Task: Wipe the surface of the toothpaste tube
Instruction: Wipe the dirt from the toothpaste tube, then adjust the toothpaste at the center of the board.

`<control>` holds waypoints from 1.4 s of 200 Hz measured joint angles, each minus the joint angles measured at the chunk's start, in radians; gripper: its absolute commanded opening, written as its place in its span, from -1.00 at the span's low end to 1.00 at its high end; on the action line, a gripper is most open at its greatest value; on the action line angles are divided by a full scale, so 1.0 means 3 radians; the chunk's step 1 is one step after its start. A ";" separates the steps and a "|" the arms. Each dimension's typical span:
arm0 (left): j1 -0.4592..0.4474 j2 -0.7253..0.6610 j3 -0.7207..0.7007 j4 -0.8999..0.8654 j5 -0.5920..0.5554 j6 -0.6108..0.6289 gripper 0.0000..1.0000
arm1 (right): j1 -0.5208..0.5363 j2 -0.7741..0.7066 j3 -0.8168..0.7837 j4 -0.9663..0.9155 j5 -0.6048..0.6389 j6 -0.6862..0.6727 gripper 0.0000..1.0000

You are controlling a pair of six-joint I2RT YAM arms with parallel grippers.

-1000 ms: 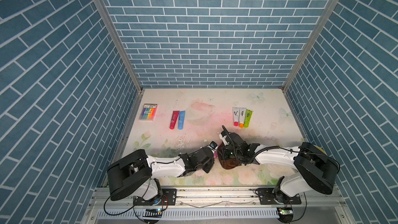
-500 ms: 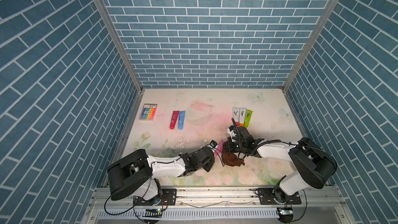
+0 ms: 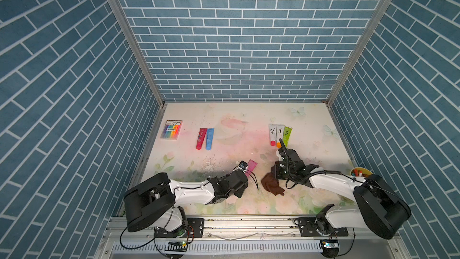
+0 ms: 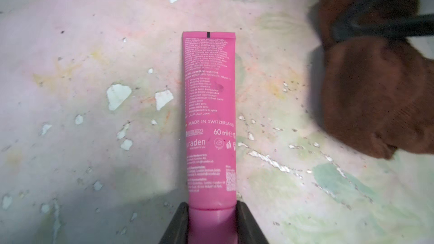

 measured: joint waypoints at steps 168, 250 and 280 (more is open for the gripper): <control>0.0362 -0.0173 0.0509 -0.0154 0.0454 -0.0773 0.22 | 0.0000 -0.0523 0.0158 -0.0935 0.0070 -0.0493 -1.00; 0.0992 -0.0056 0.0024 0.0427 0.1353 -0.0857 -0.16 | 0.0000 -0.0724 0.0094 -0.0933 0.0062 -0.0495 -1.00; 0.0992 0.0019 -0.0076 0.0656 0.1553 -0.0954 -0.16 | 0.0000 -0.0743 0.0088 -0.0933 0.0061 -0.0495 -1.00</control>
